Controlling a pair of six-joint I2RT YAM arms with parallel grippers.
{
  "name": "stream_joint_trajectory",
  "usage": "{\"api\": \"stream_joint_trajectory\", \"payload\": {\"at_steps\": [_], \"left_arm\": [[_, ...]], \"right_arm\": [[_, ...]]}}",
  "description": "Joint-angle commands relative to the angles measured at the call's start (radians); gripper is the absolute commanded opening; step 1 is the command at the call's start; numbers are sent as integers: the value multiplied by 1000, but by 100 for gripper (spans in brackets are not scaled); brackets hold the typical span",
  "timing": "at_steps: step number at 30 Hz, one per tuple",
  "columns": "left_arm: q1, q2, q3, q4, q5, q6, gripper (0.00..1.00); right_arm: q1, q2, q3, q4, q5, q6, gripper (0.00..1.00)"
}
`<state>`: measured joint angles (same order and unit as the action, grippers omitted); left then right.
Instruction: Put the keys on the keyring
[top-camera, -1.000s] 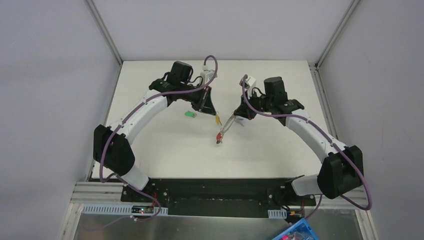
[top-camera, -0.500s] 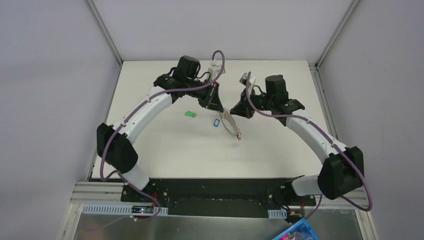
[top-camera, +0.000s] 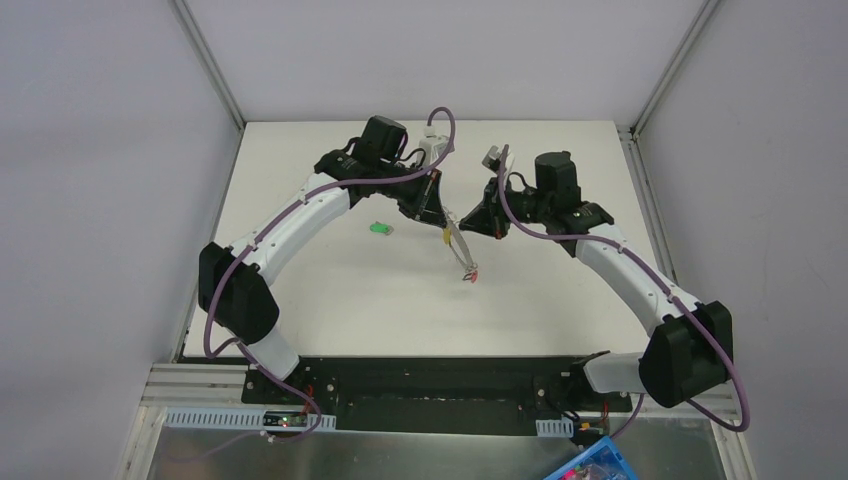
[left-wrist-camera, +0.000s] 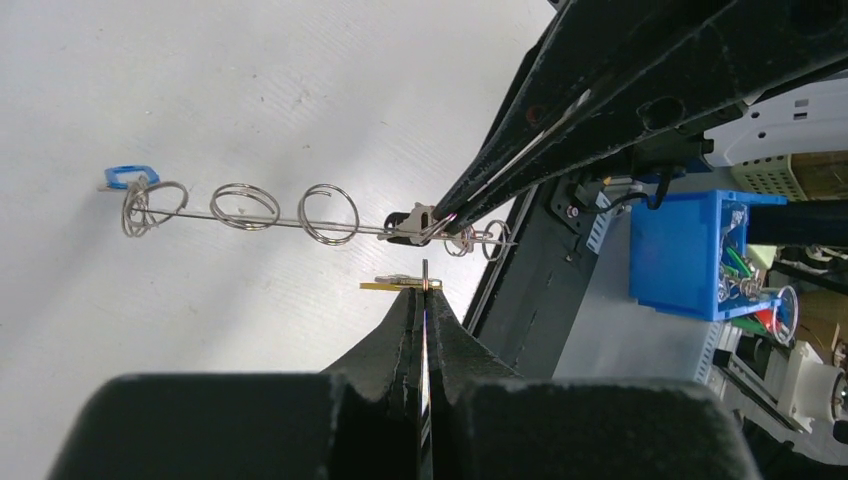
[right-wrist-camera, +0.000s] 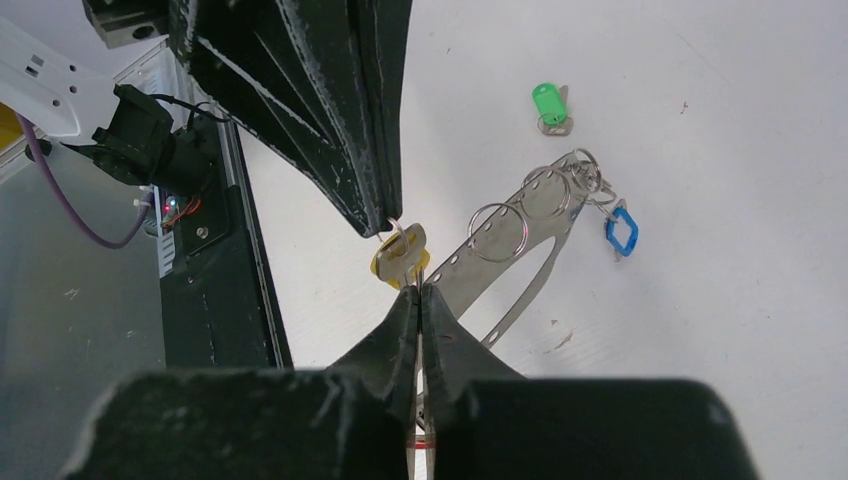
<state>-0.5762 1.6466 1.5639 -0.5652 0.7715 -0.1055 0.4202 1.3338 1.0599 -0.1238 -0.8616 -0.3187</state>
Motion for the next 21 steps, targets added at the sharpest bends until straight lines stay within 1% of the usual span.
{"api": "stream_joint_trajectory", "payload": {"at_steps": [1,21], "left_arm": [[-5,-6,-1,-1,-31,-14,0],[-25,21,9,-4,-12,-42,0]], "right_arm": [[-4,-43,-2,39,-53,-12,0],[-4,-24,-18,82,-41,21,0]]}}
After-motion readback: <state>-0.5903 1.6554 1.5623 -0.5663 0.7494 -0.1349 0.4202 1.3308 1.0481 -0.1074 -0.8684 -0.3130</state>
